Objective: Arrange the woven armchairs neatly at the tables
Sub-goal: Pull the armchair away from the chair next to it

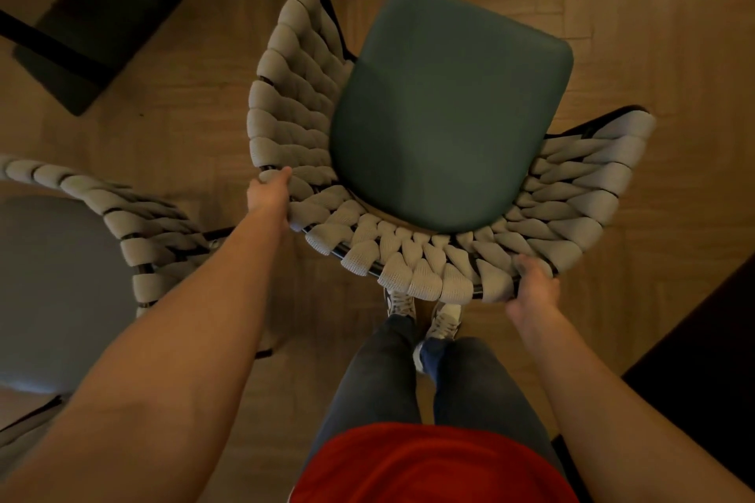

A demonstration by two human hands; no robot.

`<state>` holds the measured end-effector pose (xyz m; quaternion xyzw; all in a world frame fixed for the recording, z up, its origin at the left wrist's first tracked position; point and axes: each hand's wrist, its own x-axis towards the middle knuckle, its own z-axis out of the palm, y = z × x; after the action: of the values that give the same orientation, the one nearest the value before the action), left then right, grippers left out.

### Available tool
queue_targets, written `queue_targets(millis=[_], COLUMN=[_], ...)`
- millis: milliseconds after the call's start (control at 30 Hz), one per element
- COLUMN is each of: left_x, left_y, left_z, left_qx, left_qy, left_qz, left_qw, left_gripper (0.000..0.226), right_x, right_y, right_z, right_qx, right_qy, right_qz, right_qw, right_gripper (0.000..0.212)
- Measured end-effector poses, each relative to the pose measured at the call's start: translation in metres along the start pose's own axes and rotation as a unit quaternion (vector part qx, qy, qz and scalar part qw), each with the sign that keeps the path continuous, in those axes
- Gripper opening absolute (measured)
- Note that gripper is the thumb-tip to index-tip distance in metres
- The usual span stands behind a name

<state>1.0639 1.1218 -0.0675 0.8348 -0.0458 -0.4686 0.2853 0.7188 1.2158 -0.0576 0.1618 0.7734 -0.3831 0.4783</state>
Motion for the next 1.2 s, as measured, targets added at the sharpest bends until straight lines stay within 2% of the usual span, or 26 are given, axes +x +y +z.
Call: queue_targets(millis=[200, 367, 467, 733, 800, 867, 1200], left_x=[-0.001, -0.012, -0.022, -0.048, -0.053, -0.056, -0.050], left_y=[-0.009, -0.020, -0.032, -0.056, -0.057, -0.057, -0.034], left_z=[-0.003, -0.006, -0.007, 0.011, 0.016, 0.021, 0.033], left_qx=[0.017, 0.008, -0.026, -0.137, -0.164, -0.181, -0.243], left_qy=[0.008, 0.051, 0.071, 0.143, 0.151, 0.163, 0.218], left_qz=[0.031, 0.019, -0.004, -0.054, -0.066, -0.076, -0.135], left_qw=[0.999, 0.998, 0.997, 0.979, 0.973, 0.967, 0.936], left_gripper=[0.053, 0.054, 0.055, 0.053, 0.050, 0.047, 0.055], right_x=[-0.005, 0.002, 0.010, 0.032, 0.040, 0.043, 0.024], right_y=[-0.005, -0.016, -0.029, -0.082, -0.095, -0.108, -0.167], right_z=[0.002, 0.000, 0.001, 0.022, 0.032, 0.045, 0.149], right_qx=[0.025, 0.008, -0.025, -0.103, -0.129, -0.150, -0.271], right_qy=[-0.005, -0.029, -0.050, -0.100, -0.115, -0.129, -0.179], right_qz=[0.002, 0.007, 0.001, -0.032, -0.042, -0.050, -0.113], right_qw=[1.000, 1.000, 0.998, 0.989, 0.984, 0.979, 0.939], right_gripper=[0.054, 0.059, 0.057, 0.069, 0.068, 0.059, 0.047])
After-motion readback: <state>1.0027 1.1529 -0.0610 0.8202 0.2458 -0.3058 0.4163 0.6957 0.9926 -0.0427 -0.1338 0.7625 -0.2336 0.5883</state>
